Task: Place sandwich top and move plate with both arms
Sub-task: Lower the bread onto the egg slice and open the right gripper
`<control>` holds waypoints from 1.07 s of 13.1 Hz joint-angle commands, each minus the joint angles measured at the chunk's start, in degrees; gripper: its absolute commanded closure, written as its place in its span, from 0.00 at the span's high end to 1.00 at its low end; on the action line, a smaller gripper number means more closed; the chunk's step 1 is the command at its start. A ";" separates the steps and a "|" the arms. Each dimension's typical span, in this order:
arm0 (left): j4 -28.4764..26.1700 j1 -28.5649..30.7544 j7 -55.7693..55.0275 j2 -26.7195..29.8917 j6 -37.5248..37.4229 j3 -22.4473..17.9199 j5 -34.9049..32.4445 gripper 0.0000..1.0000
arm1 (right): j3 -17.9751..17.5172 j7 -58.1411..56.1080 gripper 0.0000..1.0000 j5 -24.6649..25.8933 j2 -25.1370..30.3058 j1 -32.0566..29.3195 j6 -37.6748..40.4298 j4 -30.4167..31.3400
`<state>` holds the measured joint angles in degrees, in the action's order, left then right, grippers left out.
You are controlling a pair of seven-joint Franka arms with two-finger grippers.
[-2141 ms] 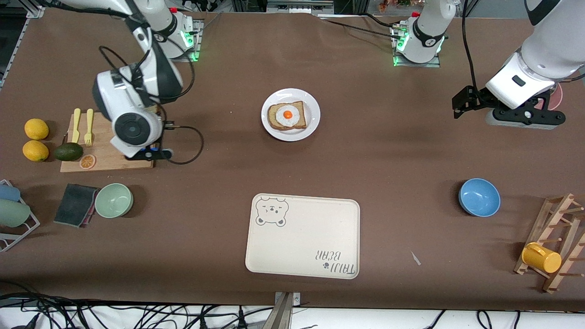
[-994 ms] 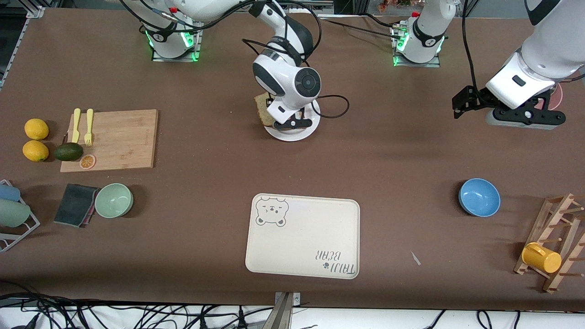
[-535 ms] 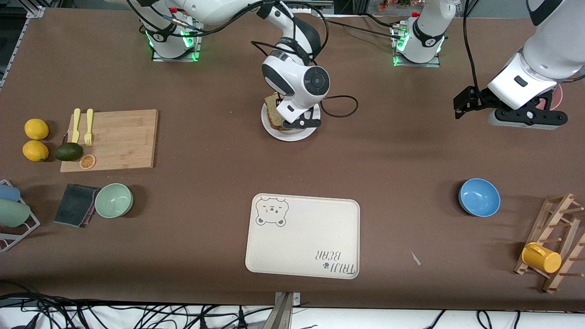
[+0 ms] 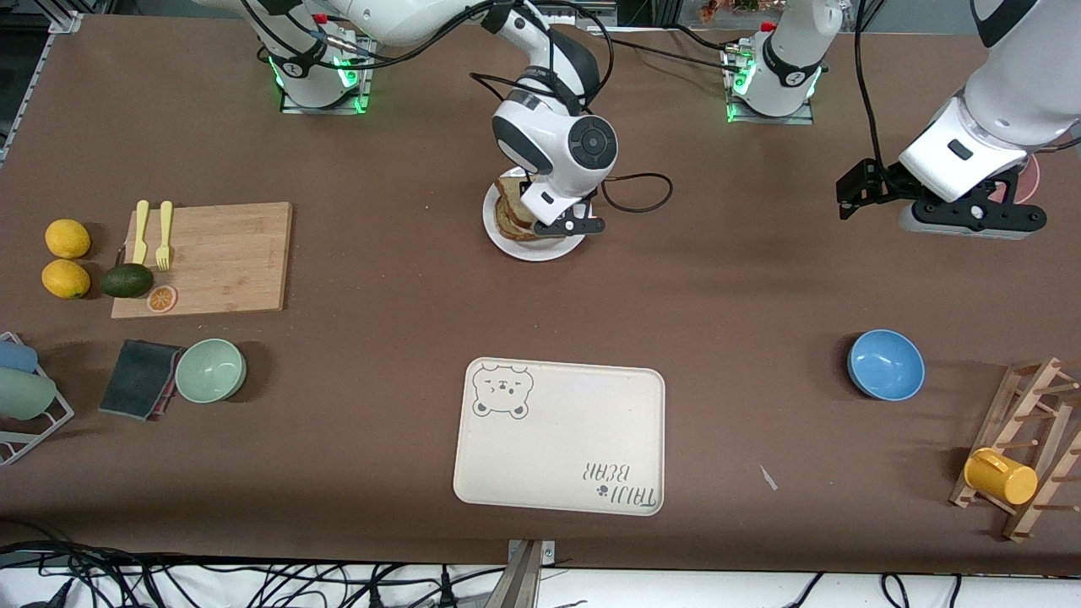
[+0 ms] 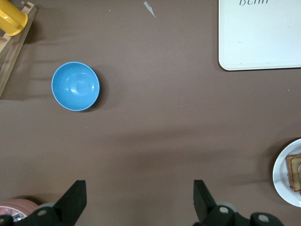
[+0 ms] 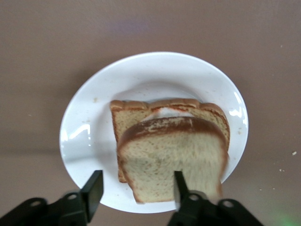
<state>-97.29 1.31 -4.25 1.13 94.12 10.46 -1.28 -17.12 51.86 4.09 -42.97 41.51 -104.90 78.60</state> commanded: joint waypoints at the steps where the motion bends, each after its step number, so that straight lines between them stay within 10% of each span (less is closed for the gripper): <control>1: 1.40 0.01 0.12 -0.43 -1.14 0.08 1.19 1.00 | 0.33 -0.18 1.00 -1.01 -0.62 0.41 0.48 -3.18; 14: 1.32 0.01 3.97 -7.09 -4.83 0.00 10.14 1.00 | 0.95 -11.86 1.00 -4.97 13.60 -14.77 16.11 -3.19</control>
<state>-97.33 1.46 -3.09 -2.61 90.23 10.42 5.89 -16.20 42.91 0.20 -32.35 29.62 -91.57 74.61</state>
